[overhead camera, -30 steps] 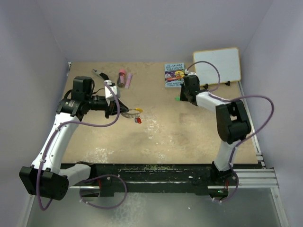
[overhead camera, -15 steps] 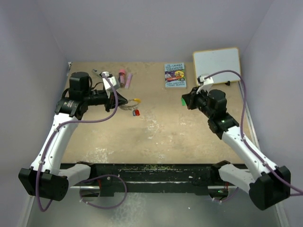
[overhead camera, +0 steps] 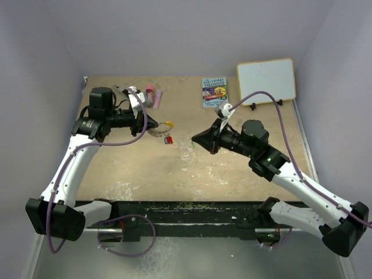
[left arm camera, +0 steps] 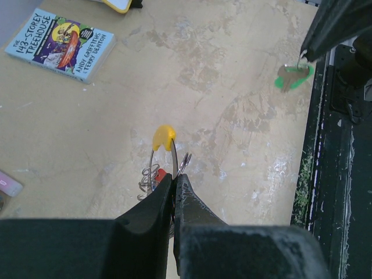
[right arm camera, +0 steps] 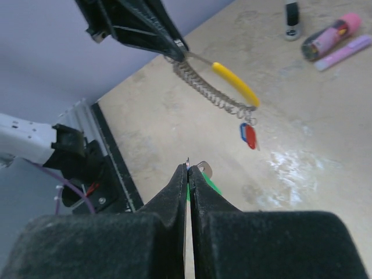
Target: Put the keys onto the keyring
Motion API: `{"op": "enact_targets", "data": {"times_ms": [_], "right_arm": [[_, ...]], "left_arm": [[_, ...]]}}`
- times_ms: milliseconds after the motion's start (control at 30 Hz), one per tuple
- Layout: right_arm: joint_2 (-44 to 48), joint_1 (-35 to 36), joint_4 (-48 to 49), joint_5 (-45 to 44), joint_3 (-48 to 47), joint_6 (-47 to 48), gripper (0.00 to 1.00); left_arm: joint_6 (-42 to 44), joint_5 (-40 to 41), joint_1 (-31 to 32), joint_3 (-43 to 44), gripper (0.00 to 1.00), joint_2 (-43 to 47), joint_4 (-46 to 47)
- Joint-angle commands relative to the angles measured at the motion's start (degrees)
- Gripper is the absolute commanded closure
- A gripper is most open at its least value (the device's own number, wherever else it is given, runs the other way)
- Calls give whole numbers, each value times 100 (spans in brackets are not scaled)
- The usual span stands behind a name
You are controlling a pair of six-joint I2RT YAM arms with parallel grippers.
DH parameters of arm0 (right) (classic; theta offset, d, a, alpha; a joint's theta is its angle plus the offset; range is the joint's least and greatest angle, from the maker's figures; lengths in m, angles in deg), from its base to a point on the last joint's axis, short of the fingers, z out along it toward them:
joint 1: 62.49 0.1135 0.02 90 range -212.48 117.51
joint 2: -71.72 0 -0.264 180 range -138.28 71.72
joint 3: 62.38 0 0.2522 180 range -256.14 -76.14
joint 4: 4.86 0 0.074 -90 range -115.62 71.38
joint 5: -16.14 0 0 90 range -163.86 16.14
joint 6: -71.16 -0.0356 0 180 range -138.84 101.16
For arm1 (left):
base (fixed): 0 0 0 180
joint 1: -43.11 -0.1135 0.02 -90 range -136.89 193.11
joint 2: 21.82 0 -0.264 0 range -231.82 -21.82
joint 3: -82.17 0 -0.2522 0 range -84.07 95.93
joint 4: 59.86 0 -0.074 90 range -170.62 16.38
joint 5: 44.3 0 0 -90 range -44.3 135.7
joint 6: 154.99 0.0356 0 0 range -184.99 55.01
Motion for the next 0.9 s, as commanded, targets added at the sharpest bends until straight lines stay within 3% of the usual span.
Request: {"op": "enact_targets", "data": {"times_ms": [0, 367, 867], "right_arm": [[-309, 439, 412, -226, -480, -327, 100], [-1298, 1205, 663, -1136, -1336, -428, 100], [-2146, 1437, 508, -1739, -2129, -459, 100]], "left_arm": [[124, -139, -16, 125, 96, 128, 37], [227, -116, -9, 154, 96, 169, -131], [348, 19, 18, 284, 96, 209, -263]]}}
